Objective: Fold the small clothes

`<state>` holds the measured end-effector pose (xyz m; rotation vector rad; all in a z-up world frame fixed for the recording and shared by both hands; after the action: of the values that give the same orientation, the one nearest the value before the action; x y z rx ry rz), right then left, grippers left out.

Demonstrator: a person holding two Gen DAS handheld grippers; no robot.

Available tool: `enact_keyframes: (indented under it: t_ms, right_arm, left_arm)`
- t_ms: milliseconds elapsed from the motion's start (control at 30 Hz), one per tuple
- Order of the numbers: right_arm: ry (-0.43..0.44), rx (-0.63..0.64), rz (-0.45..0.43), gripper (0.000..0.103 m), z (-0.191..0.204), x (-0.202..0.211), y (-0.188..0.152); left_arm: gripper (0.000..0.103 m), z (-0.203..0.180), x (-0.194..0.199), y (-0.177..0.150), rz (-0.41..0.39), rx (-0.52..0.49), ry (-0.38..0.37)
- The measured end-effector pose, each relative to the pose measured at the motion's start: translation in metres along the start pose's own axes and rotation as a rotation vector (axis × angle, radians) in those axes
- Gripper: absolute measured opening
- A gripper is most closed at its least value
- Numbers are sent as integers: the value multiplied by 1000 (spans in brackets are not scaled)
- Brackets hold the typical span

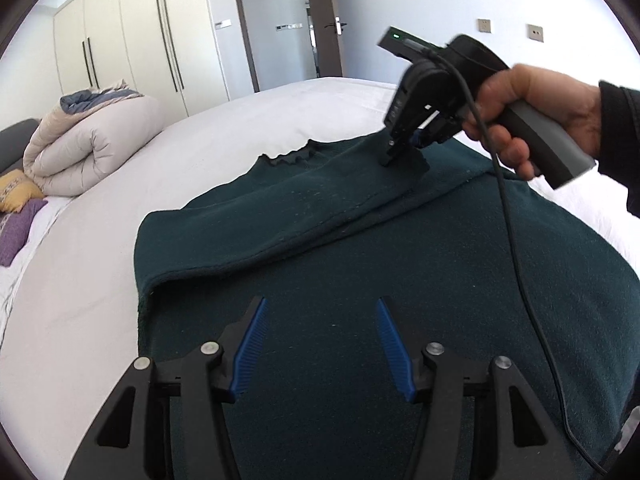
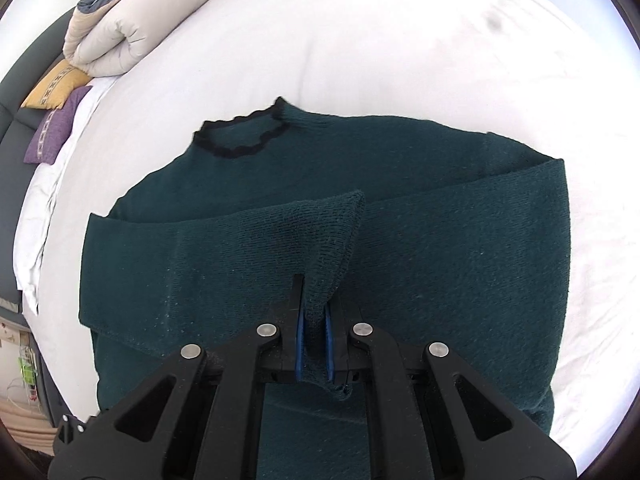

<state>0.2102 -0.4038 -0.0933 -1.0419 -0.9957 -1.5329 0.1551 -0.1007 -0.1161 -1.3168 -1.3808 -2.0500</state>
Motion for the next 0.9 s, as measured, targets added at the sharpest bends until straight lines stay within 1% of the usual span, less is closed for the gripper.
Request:
enact_keyframes:
  t_ms: [67, 133, 200, 267, 333, 367, 400, 467, 500, 567, 600, 700, 767, 833, 900]
  right_arm:
    - [-9, -4, 0, 7, -3, -1, -4]
    - [-25, -1, 1, 7, -4, -2, -6]
    - [-64, 17, -6, 7, -1, 0, -9]
    - [-98, 34, -9, 7, 1, 1, -10]
    - [-94, 28, -4, 7, 0, -1, -10]
    - [-87, 18, -1, 7, -1, -2, -11]
    - [-83, 11, 0, 7, -1, -3, -11]
    - [-87, 15, -6, 7, 0, -4, -12]
    - [-88, 17, -7, 7, 0, -4, -12]
    - [-79, 13, -9, 7, -1, -4, -12]
    - [-73, 12, -8, 7, -1, -4, -11]
    - [-65, 10, -9, 7, -2, -3, -11]
    - [-78, 22, -13, 7, 0, -2, -12]
    - [-82, 23, -12, 7, 0, -1, -13]
    - [-79, 14, -12, 7, -2, -1, -14]
  left_arm:
    - [57, 25, 1, 1, 2, 77, -35]
    - [55, 53, 5, 2, -7, 155, -47]
    - [55, 88, 7, 4, -16, 232, -35]
    - [51, 123, 6, 8, -14, 299, -13]
    - [50, 153, 3, 16, -12, 349, -24]
    - [48, 167, 1, 21, -9, 369, -29]
    - [44, 178, -2, 26, -4, 382, -24]
    - [41, 194, -11, 36, 24, 387, -30]
    - [35, 200, -15, 40, 34, 387, -34]
    - [33, 207, -30, 47, 78, 383, -42]
    - [28, 207, -38, 50, 93, 384, -50]
    - [27, 203, -59, 60, 126, 358, -52]
    - [27, 196, -72, 60, 156, 350, -69]
    - [26, 191, -89, 54, 196, 362, -91]
    - [21, 188, -106, 44, 243, 368, -99]
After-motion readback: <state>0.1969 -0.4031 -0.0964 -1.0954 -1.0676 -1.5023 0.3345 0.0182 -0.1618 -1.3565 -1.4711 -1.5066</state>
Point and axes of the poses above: each gripper's, at about its wrist camera, not at the fingertips, and x roughly against the way its jaws point, z to its left, y to its top, the point moved 10 cm from there along -x, roughly the way its jaws point, and after that the axes turned 15 degrees about z, right-handed, at the moved point
